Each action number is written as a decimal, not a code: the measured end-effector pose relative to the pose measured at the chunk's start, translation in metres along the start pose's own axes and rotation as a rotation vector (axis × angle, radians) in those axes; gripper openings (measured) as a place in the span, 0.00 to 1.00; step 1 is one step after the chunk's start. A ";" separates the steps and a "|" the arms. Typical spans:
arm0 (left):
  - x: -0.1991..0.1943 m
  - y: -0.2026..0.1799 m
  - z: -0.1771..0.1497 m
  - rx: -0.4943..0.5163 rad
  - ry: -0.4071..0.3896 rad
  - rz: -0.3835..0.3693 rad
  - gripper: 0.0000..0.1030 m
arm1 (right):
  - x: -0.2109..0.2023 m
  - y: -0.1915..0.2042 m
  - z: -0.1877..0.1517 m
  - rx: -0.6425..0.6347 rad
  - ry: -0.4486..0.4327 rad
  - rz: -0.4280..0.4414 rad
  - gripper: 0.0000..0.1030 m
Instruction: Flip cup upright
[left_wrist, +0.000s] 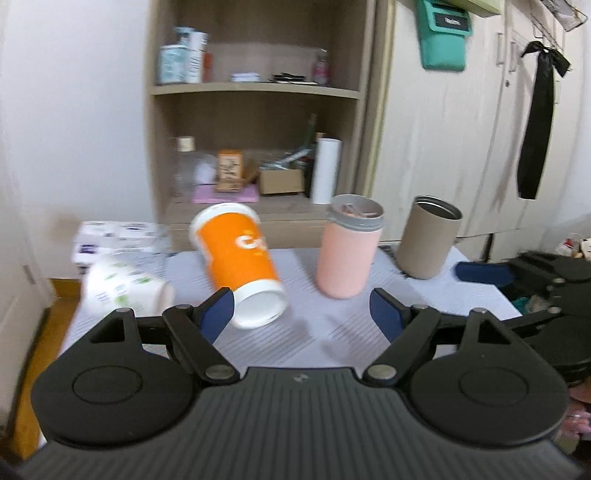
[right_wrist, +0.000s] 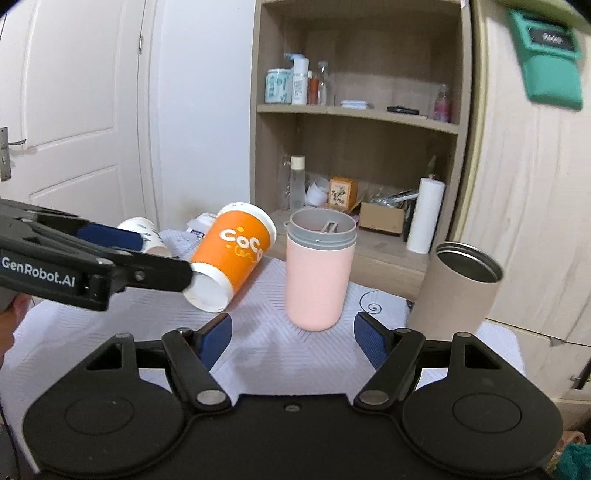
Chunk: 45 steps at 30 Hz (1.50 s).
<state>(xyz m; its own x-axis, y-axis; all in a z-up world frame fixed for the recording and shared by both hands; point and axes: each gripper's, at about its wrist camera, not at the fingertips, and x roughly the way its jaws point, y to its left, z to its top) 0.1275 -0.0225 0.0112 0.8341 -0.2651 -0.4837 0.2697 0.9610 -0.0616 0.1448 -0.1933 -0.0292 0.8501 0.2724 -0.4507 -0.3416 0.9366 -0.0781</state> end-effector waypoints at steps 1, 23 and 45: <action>-0.008 0.001 -0.002 -0.005 -0.002 0.015 0.78 | -0.008 0.004 -0.002 -0.008 -0.013 -0.009 0.75; -0.093 0.008 -0.046 -0.065 -0.021 0.189 0.86 | -0.102 0.051 -0.023 0.081 -0.128 -0.189 0.82; -0.086 0.001 -0.052 -0.008 0.083 0.306 1.00 | -0.104 0.061 -0.033 0.136 -0.099 -0.354 1.00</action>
<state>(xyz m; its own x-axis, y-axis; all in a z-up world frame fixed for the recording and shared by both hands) 0.0308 0.0057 0.0079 0.8336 0.0436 -0.5507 0.0079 0.9958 0.0908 0.0221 -0.1713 -0.0159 0.9427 -0.0590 -0.3283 0.0304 0.9953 -0.0916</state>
